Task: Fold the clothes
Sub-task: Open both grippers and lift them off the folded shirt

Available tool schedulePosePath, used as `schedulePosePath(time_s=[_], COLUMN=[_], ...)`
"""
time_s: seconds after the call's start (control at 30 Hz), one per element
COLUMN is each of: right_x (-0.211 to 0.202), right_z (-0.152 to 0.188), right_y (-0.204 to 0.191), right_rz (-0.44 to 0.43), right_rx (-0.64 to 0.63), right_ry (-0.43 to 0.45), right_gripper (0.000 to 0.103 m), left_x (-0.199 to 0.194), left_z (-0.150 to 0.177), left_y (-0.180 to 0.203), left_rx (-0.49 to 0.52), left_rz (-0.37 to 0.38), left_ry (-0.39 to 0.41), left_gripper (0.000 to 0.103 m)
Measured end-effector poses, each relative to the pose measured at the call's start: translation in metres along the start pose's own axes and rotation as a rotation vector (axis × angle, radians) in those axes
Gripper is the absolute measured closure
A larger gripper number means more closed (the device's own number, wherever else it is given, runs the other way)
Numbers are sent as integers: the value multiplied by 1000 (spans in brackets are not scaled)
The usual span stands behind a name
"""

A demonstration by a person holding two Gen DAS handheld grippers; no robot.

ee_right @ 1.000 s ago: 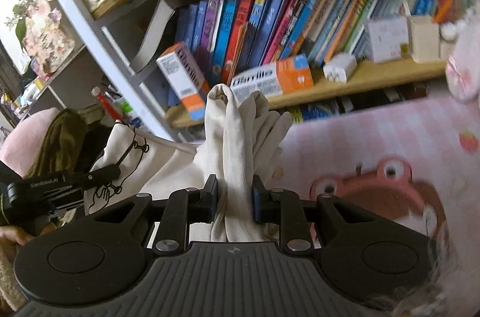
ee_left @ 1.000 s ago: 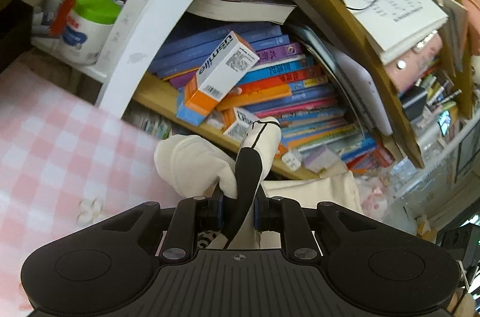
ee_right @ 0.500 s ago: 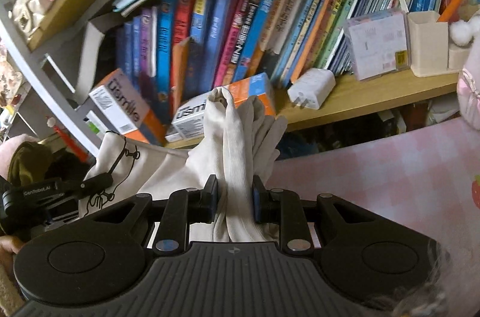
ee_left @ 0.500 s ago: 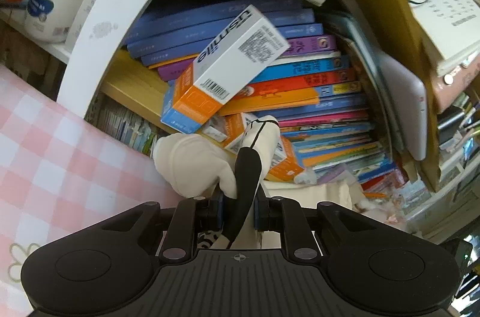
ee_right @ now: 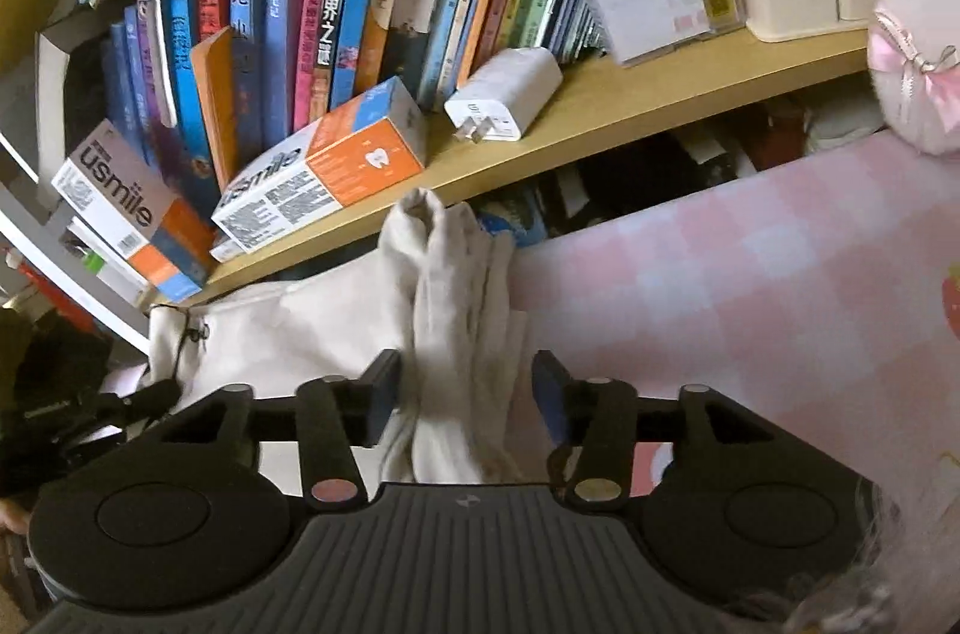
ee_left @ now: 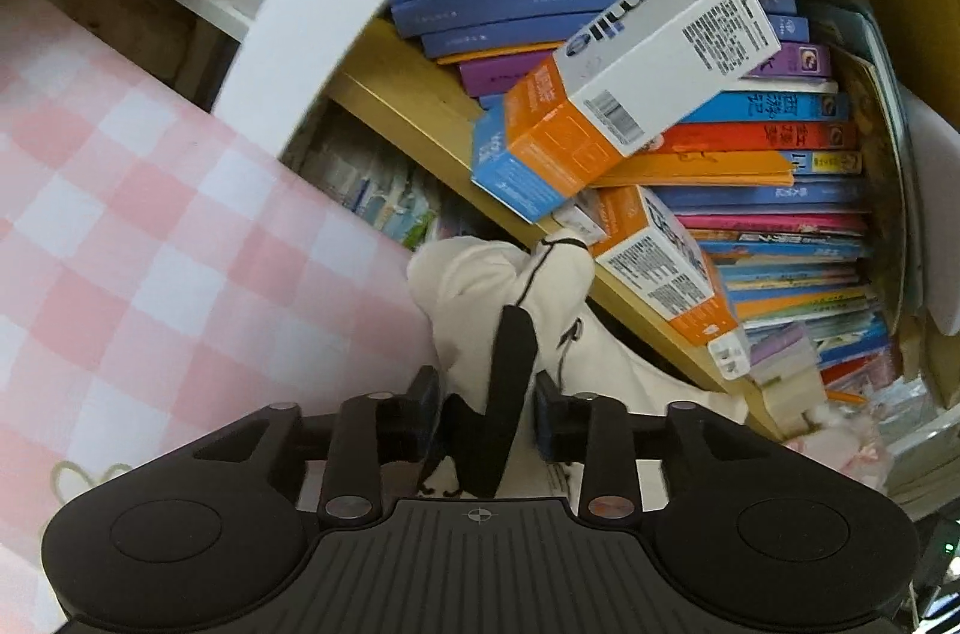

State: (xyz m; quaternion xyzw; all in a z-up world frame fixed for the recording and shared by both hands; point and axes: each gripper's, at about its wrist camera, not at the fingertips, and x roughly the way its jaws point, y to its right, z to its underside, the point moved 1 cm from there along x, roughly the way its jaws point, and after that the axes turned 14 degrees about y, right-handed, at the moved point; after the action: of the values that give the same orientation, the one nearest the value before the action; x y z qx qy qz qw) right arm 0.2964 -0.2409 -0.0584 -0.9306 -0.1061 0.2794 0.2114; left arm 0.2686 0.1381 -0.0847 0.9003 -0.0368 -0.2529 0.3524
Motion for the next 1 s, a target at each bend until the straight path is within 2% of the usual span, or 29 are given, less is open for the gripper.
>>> schedulePosePath(time_s=[0.1, 0.3, 0.5, 0.7, 1.0], right_x=[-3, -21, -43, -64, -99], right_z=[-2, -7, -2, 6, 22], right_y=[-3, -15, -31, -47, -62], right_rz=[22, 95, 96, 89, 97], right_rx=[-33, -109, -152, -188, -268], right_ry=[17, 54, 56, 59, 65], right_gripper=[52, 50, 48, 46, 40], left_x=[-13, -40, -67, -92, -125], left_z=[0, -1, 1, 15, 42], left_y=[6, 17, 29, 43, 70], left_rx=[36, 109, 171, 227, 376], left_rz=[-24, -72, -114, -141, -198], left_ry=[22, 66, 104, 117, 132], left_gripper=[54, 54, 47, 47, 37])
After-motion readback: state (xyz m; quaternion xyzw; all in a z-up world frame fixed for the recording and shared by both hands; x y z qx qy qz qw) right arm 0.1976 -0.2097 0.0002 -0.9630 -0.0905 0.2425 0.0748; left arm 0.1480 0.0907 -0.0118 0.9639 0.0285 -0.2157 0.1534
